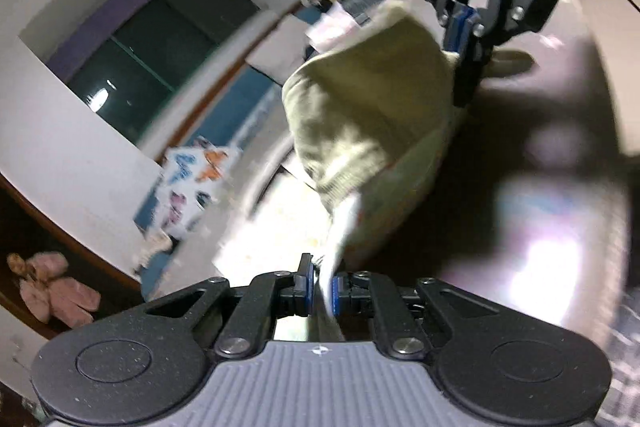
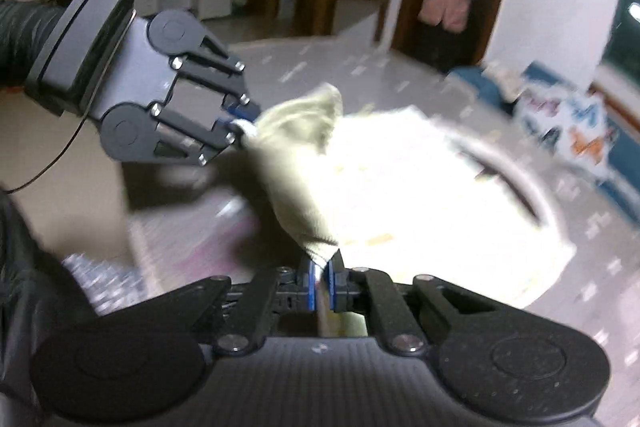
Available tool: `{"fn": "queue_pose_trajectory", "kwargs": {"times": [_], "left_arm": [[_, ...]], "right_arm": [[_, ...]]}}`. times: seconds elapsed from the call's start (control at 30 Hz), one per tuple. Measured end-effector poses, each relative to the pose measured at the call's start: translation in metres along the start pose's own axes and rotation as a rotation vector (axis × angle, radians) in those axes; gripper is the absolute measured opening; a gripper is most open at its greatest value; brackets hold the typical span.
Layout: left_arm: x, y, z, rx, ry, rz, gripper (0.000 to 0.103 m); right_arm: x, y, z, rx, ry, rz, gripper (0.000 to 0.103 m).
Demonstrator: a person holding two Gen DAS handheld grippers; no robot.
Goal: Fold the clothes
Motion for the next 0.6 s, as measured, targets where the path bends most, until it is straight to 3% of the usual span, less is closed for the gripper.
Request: {"fn": "queue_pose_trajectory", "kwargs": {"times": [0.07, 0.17, 0.4, 0.6], "left_arm": [[-0.013, -0.009, -0.004, 0.008, -0.022, -0.012, 0.009], [-0.001, -0.004, -0.001, 0.008, -0.046, -0.028, 0.01], [-0.026, -0.013, -0.03, -0.011, -0.125, -0.018, 0.01], [-0.012, -0.009, -0.039, -0.037, -0.148, -0.064, 0.013]], "right_arm": [[0.014, -0.012, 0.007, 0.013, 0.014, 0.007, 0.006], [0.022, -0.021, 0.009, 0.016, 0.04, 0.038, 0.006], [0.027, -0.027, -0.014, 0.024, 0.065, 0.061, 0.006], [-0.021, 0.004, -0.03, -0.027, 0.067, 0.151, 0.006]]}}
Point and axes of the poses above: each gripper's, at about its wrist camera, not at the fingertips, and z roughly the way its jaws point, x to its left, y to its top, the point moved 10 cm from there along z, roughly the way its jaws point, and after that the axes turned 14 degrees about x, right-handed, at the moved point
